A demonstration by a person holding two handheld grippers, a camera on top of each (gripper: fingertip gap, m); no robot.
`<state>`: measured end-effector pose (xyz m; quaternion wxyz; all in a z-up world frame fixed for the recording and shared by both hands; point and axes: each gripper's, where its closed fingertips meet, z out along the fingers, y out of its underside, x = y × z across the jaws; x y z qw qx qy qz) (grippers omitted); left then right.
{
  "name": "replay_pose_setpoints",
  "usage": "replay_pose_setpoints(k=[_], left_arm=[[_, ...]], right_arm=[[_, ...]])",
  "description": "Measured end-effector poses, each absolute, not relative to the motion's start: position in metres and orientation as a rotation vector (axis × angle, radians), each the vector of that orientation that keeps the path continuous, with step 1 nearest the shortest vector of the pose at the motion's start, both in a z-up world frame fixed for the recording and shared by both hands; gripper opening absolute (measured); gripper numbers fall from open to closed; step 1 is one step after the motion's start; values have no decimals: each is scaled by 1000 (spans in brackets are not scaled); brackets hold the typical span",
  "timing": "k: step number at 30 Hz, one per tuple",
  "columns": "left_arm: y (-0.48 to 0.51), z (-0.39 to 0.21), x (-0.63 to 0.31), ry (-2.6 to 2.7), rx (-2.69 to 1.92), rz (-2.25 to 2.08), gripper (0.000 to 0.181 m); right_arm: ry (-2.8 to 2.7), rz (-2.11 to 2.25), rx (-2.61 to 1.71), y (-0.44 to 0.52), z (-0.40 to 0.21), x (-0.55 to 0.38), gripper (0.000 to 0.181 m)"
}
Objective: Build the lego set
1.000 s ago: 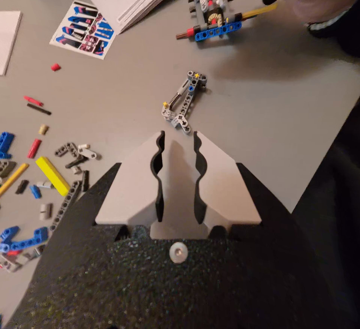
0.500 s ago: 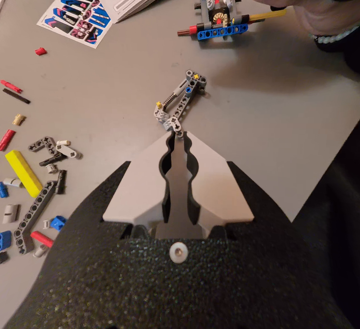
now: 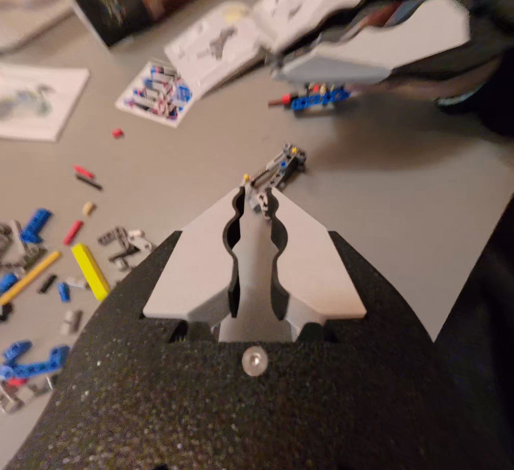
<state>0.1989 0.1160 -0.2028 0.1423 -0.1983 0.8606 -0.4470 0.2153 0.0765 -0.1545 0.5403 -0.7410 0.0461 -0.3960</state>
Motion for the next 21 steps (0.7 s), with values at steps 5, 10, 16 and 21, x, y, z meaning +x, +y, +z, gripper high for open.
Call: replay_pose_setpoints(k=[5,10,16,21], left_arm=[[104,-148,196,2309,-422,-1716,12],[100,-130,189,2260,-410,-1912,12],[97,-131,188,2241,-365,-1867,4],[96,-130,187,2228,-317,-1836,1]], right_arm=[[93,-894,-1750,84,-153,209,2],[54,-869,-1731,92,-150,202,2],[14,-850,-1744,100,-152,195,2],[-3,-858,-1754,102,-153,194,2]])
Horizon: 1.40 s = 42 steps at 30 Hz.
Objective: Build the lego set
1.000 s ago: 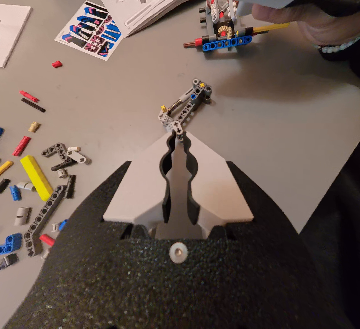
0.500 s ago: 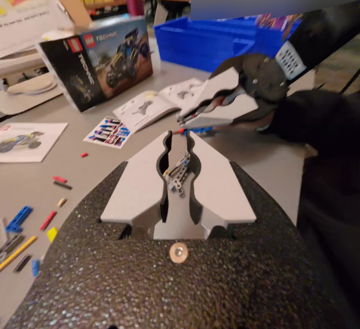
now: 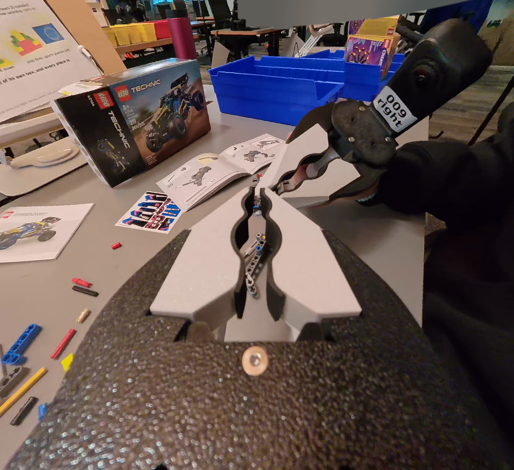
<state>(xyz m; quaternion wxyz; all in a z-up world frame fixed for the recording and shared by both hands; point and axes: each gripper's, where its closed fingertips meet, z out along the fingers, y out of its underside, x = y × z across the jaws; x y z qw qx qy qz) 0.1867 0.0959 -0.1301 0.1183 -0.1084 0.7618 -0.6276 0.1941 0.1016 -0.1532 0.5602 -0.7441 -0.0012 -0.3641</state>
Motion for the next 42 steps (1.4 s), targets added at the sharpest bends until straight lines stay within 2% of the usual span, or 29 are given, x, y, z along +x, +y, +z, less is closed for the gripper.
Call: replay_pose_setpoints(k=[13,20,29,40,42], left_arm=[[103,-128,189,2218,-300,-1831,8],[102,-131,189,2219,-293,-1820,1],[102,-130,187,2225,-276,-1837,1],[121,-168,201,2540,-295,-1619,1],[121,-176,203,2595,-223,-1603,1]], right_arm=[[42,-871,-1750,96,-151,199,2],[36,-859,-1747,97,-150,198,2],[31,-861,-1771,99,-153,198,2],[10,-756,-2006,110,-191,192,7],[64,-728,-2069,115,-197,188,3]])
